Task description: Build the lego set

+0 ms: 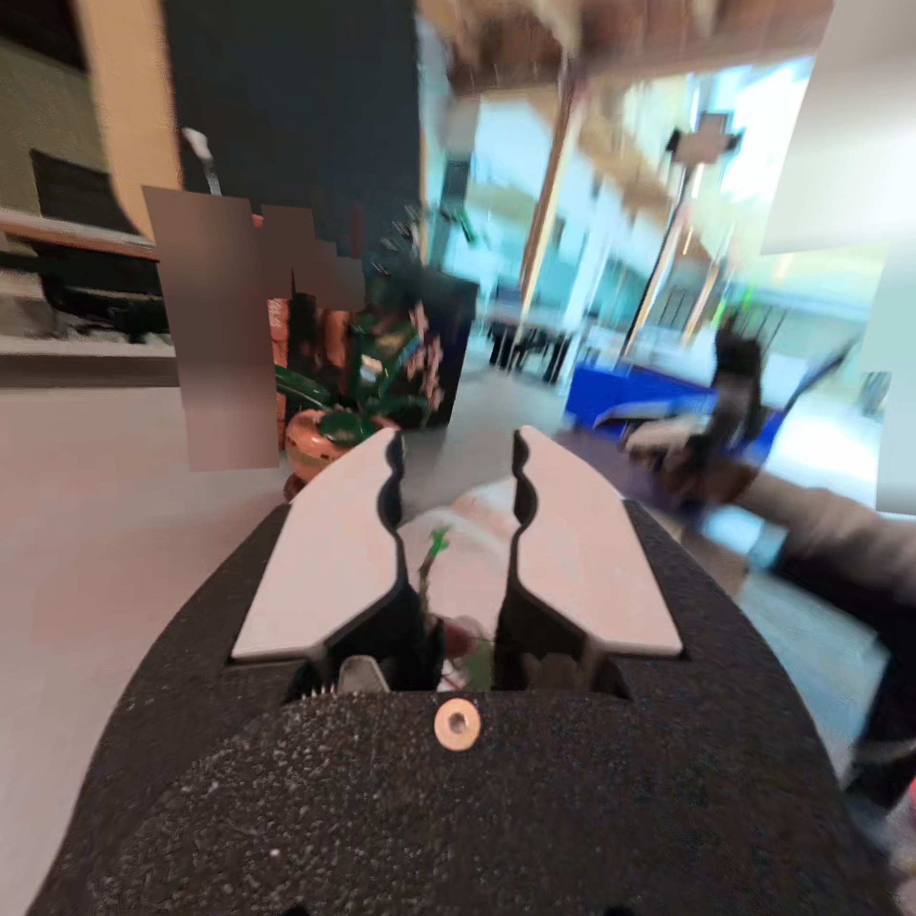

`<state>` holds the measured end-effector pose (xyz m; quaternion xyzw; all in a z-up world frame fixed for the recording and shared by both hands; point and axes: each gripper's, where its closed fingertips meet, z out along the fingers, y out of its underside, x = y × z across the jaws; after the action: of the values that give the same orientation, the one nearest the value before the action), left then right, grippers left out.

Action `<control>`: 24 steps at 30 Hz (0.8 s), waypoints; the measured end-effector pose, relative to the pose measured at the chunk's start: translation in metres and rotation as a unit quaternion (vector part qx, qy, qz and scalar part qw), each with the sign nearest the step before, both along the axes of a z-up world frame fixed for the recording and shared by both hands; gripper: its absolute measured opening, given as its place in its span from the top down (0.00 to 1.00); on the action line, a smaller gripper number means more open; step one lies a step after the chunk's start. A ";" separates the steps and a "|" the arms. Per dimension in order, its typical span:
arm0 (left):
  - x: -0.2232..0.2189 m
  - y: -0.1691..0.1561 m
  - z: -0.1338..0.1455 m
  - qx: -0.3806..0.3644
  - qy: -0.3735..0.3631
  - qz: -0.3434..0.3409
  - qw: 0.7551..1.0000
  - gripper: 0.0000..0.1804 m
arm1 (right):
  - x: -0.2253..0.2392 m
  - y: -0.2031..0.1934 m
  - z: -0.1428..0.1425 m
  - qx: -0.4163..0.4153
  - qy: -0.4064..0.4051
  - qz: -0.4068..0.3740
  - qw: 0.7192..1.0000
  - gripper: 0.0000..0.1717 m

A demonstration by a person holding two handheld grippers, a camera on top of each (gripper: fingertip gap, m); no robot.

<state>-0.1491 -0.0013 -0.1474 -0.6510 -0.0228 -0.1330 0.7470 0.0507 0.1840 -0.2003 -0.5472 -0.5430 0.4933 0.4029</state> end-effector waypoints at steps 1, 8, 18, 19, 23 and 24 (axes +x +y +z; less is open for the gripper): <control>-0.013 -0.006 0.008 0.028 -0.080 -0.004 0.996 0.70 | 0.002 0.006 0.013 -0.039 0.038 -0.014 0.998 0.70; -0.023 -0.010 -0.008 -0.056 -0.055 -0.036 0.996 0.75 | 0.016 0.004 0.005 -0.022 -0.047 0.033 0.998 0.74; 0.072 -0.005 -0.085 -0.320 0.252 -0.142 0.902 1.00 | 0.038 -0.027 -0.038 0.127 -0.268 0.091 0.951 0.97; 0.073 -0.007 -0.092 -0.332 0.260 -0.144 0.895 1.00 | 0.039 -0.026 -0.042 0.126 -0.274 0.092 0.949 0.98; 0.067 -0.015 -0.110 -0.377 0.289 -0.141 0.869 1.00 | 0.040 -0.026 -0.056 0.128 -0.304 0.094 0.939 0.98; 0.063 -0.017 -0.115 -0.394 0.303 -0.135 0.857 1.00 | 0.043 -0.024 -0.063 0.134 -0.326 0.091 0.931 0.98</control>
<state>-0.0863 -0.0188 -0.2624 -0.8955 0.2422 -0.0085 0.3732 0.0936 0.1597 -0.2630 -0.5674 -0.7529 0.2448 0.2265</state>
